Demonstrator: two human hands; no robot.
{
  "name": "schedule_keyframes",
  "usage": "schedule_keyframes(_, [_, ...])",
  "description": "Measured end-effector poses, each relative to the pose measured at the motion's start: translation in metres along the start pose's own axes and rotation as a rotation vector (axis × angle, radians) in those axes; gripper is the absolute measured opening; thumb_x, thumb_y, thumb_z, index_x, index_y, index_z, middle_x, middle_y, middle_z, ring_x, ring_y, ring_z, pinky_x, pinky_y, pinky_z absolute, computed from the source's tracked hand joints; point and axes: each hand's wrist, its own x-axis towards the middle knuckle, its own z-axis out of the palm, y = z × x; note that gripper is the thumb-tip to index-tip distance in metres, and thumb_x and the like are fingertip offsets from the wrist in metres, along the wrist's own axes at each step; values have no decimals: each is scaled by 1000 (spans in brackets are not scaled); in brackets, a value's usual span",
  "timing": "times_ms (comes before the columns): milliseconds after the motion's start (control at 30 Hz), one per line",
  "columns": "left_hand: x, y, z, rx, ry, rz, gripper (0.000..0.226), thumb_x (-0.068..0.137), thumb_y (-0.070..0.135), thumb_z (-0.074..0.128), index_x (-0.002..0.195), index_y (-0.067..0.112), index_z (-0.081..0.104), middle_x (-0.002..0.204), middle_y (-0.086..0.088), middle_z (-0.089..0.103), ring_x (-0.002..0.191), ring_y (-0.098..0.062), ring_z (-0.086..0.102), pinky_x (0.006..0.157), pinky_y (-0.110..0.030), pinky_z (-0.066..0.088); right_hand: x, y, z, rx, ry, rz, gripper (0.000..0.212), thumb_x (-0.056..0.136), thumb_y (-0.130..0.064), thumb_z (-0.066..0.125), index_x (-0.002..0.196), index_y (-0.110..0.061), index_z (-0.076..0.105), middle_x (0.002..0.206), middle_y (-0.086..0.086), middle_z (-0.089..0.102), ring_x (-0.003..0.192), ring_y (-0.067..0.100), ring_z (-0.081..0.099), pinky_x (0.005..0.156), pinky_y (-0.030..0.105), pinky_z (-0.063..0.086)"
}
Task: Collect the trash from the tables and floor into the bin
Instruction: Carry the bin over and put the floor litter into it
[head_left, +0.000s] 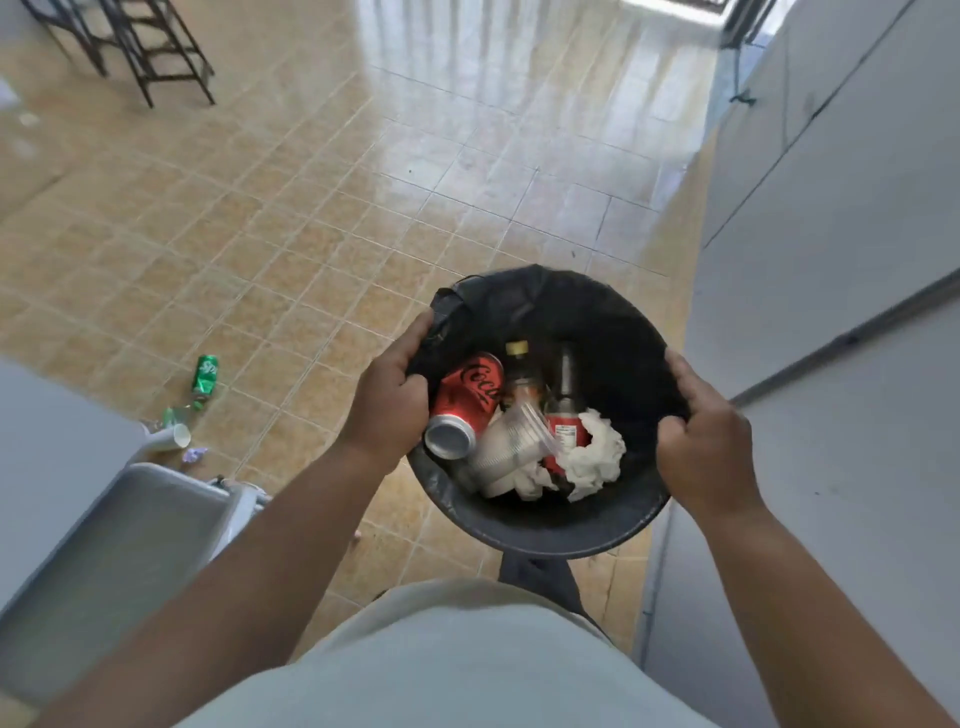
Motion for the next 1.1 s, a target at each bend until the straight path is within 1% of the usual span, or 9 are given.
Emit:
schedule_keyframes(67, [23, 5, -4, -6, 96, -35, 82, 82, -11, 32, 149, 36, 42, 149, 5, 51, 135, -13, 49, 112, -40, 43, 51, -10, 8, -21, -59, -89, 68, 86, 16, 46, 148, -12, 45, 140, 6, 58, 124, 29, 58, 105, 25, 35])
schedule_keyframes(167, [55, 11, -17, -21, 262, -30, 82, 81, -9, 33, 148, 36, 42, 148, 6, 51, 135, -13, 49, 112, -41, 43, 121, -30, 26, -15, -141, -229, 71, 84, 15, 45, 148, -16, 45, 134, 6, 62, 116, 28, 60, 96, 18, 40])
schedule_keyframes(267, [85, 14, -37, -63, 432, -80, 82, 80, -10, 32, 148, 35, 42, 148, 6, 52, 134, -13, 50, 111, -41, 44, 180, -67, 55, -7, -274, -330, 78, 80, 16, 42, 149, -22, 44, 130, 6, 64, 116, 27, 59, 93, 18, 39])
schedule_keyframes(367, [119, 10, -66, -109, 555, -109, 81, 81, -12, 31, 149, 31, 43, 149, 6, 51, 135, -13, 49, 112, -42, 43, 233, -108, 98, -13, -366, -351, 77, 83, 15, 41, 149, -24, 43, 136, 4, 60, 125, 26, 54, 98, 19, 34])
schedule_keyframes(533, [182, -11, -132, -83, 688, -171, 80, 85, -14, 34, 150, 32, 41, 152, 7, 47, 136, -25, 49, 111, -53, 40, 294, -182, 184, -46, -445, -364, 76, 86, 14, 40, 150, -27, 42, 143, 4, 54, 133, 28, 47, 104, 25, 33])
schedule_keyframes(667, [228, -16, -188, -72, 761, -223, 78, 86, -14, 35, 150, 31, 40, 152, 6, 46, 138, -12, 45, 114, -42, 40, 335, -241, 244, -69, -536, -366, 73, 90, 14, 37, 151, -26, 40, 148, 4, 49, 137, 30, 42, 112, 37, 35])
schedule_keyframes(800, [269, -17, -244, -51, 856, -263, 77, 88, -14, 37, 150, 31, 41, 152, 6, 46, 139, -11, 44, 116, -39, 38, 376, -303, 303, -69, -622, -454, 76, 87, 15, 38, 151, -27, 40, 146, 3, 51, 133, 25, 46, 97, 21, 33])
schedule_keyframes(967, [313, -33, -294, -64, 979, -352, 77, 90, -13, 36, 149, 36, 40, 150, 8, 48, 135, -12, 49, 112, -36, 42, 423, -363, 383, -81, -728, -583, 78, 86, 14, 39, 151, -30, 39, 142, 4, 54, 126, 26, 51, 90, 20, 33])
schedule_keyframes(1100, [369, -67, -336, -49, 1106, -440, 77, 89, -12, 36, 149, 37, 40, 152, 9, 46, 138, -10, 44, 113, -27, 37, 473, -409, 481, -96, -867, -703, 77, 85, 14, 40, 151, -25, 39, 141, 5, 55, 124, 24, 52, 89, 17, 35])
